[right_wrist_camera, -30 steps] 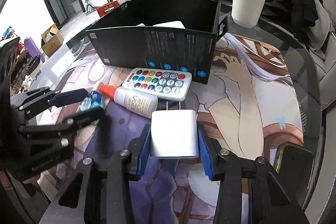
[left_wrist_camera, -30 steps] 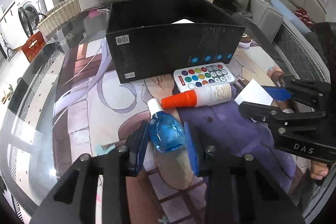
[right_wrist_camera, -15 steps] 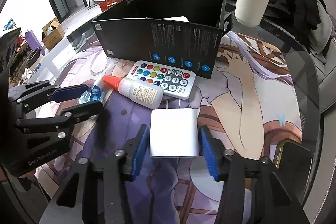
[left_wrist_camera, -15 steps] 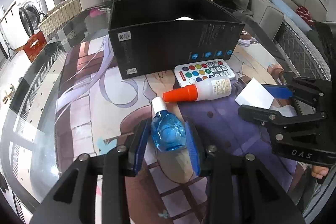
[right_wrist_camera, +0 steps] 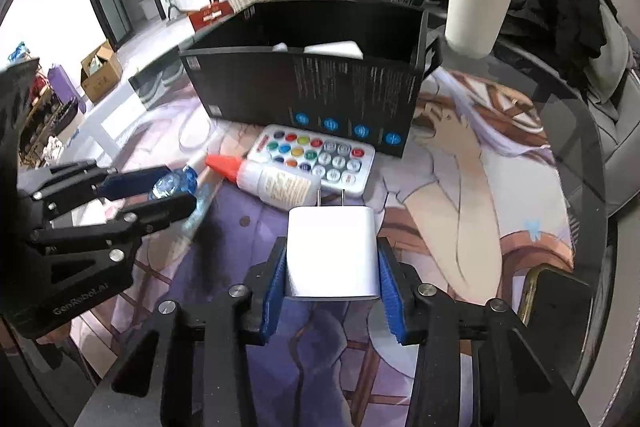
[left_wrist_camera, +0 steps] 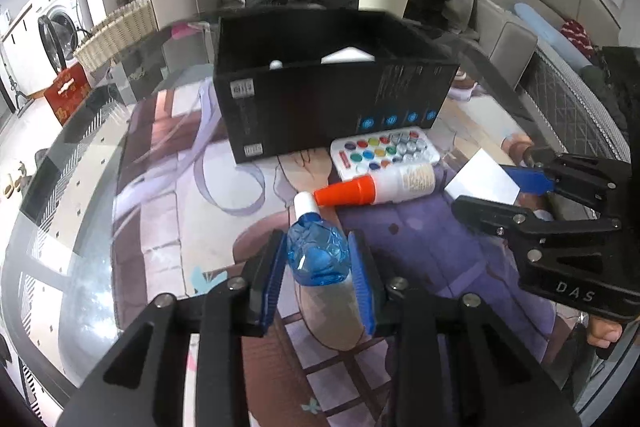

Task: Organize rigid objects
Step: 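Lift the bottle and charger cube and carry both over the black box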

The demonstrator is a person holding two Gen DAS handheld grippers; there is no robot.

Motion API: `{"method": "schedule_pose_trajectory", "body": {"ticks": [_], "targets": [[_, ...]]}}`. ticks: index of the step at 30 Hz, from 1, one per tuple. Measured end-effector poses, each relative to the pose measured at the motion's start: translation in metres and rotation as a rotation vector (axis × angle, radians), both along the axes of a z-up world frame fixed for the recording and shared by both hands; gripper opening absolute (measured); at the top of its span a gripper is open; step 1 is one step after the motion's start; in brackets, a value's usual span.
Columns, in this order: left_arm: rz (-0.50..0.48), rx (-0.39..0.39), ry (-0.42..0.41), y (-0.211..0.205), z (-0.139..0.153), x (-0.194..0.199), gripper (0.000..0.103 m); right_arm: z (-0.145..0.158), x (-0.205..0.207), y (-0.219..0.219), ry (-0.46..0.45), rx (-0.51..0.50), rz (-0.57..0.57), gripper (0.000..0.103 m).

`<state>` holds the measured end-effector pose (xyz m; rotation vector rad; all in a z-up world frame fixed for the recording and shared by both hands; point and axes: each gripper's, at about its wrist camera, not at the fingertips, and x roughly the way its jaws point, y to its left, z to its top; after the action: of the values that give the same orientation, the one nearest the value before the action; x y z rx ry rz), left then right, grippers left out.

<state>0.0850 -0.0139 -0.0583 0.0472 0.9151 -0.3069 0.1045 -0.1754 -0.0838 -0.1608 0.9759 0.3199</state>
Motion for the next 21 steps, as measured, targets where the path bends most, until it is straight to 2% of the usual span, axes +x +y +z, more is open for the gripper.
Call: {"method": "schedule_pose_trajectory", "body": {"ticks": [4, 5, 8, 11, 15, 17, 21], "targets": [[-0.008, -0.021, -0.103, 0.0, 0.021, -0.008, 0.028, 0.023, -0.011, 0.002, -0.117, 0.023, 0.007, 0.042], [-0.016, -0.024, -0.133, 0.0, 0.027, -0.01, 0.023, 0.029, -0.014, 0.003, -0.151, 0.029, 0.01, 0.042], [-0.035, -0.031, -0.218, -0.002, 0.044, -0.018, 0.022, 0.045, -0.025, 0.006, -0.242, 0.045, 0.016, 0.042], [-0.046, -0.037, -0.236, -0.002, 0.05, -0.021, 0.022, 0.062, -0.037, 0.01, -0.335, 0.055, 0.037, 0.042], [-0.048, -0.052, -0.183, 0.002, 0.042, -0.015, 0.022, 0.064, -0.039, 0.014, -0.332, 0.057, 0.053, 0.042], [-0.037, -0.057, -0.19, 0.0, 0.042, -0.017, 0.022, 0.061, -0.038, 0.013, -0.31, 0.059, 0.048, 0.042], [-0.047, -0.065, -0.32, -0.001, 0.065, -0.033, 0.022, 0.062, -0.04, 0.01, -0.333, 0.067, 0.043, 0.042]]}}
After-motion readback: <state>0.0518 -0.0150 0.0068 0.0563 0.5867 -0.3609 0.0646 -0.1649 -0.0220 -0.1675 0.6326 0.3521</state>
